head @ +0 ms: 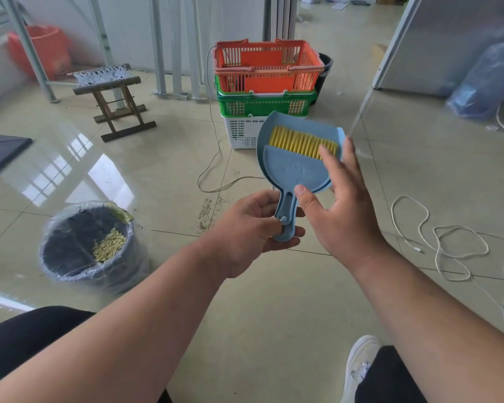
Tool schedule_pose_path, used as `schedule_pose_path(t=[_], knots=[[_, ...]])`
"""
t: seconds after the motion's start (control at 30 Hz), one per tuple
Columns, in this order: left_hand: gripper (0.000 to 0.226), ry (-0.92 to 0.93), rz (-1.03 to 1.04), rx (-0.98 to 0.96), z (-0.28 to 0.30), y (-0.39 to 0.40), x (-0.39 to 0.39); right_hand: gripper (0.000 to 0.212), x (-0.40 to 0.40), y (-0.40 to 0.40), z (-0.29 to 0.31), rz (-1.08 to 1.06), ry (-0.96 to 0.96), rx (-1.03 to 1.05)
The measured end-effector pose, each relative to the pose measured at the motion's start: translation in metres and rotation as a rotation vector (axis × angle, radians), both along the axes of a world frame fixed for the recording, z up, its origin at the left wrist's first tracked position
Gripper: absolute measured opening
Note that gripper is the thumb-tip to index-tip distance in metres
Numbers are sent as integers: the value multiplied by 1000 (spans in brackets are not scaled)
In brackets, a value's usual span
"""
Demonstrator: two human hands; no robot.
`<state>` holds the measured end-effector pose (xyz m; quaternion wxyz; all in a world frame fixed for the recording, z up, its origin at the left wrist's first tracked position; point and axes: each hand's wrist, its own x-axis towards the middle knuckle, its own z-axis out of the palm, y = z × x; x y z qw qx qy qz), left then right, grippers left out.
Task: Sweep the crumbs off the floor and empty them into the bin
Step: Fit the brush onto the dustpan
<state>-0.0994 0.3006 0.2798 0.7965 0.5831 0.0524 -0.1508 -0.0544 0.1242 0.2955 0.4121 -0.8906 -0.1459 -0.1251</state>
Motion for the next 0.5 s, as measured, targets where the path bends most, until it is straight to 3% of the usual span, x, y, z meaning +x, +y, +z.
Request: schedule_pose_path(t=[0.1, 0.2, 0.4, 0.5], knots=[[47, 53, 48, 9, -17, -3, 5, 79, 8, -3, -11, -32, 126, 69], [46, 91, 82, 82, -47, -7, 8, 71, 11, -4, -32, -23, 300, 69], [46, 238, 137, 146, -117, -2, 11, 72, -2, 2, -102, 155, 650, -90], [50, 346, 194, 126, -149, -1, 9, 73, -6, 17, -138, 183, 710, -169]])
